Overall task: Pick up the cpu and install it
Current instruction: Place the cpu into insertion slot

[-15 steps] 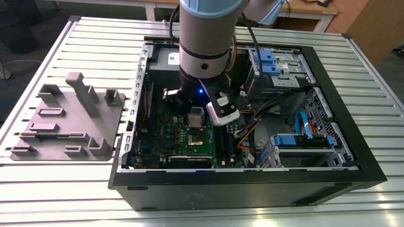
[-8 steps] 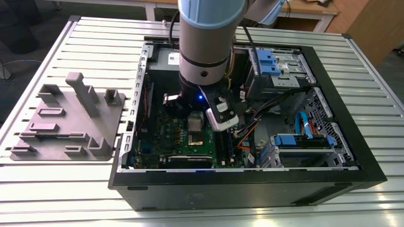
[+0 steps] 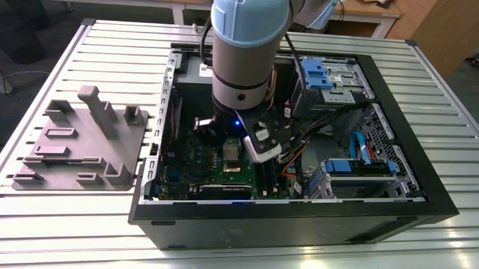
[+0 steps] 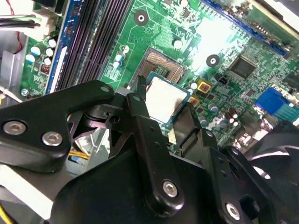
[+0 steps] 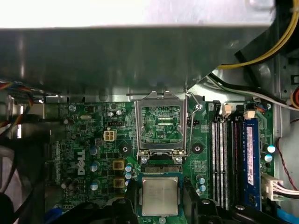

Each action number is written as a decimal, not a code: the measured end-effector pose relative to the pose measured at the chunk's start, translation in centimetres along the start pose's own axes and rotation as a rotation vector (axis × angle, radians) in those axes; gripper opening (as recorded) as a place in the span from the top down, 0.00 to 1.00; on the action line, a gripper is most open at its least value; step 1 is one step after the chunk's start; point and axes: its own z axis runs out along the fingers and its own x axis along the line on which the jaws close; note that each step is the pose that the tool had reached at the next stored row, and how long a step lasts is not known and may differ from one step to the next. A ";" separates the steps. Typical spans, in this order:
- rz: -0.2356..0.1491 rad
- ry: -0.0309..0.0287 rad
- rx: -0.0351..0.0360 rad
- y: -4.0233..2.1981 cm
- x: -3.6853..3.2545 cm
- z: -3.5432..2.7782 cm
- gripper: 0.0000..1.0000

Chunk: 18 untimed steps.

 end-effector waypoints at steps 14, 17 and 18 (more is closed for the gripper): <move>0.000 0.0001 0.0001 -0.79 -0.12 1.83 0.53; 0.000 0.0001 0.0001 -0.80 -0.19 2.03 0.53; 0.000 0.0001 0.0003 -0.80 -0.19 2.05 0.53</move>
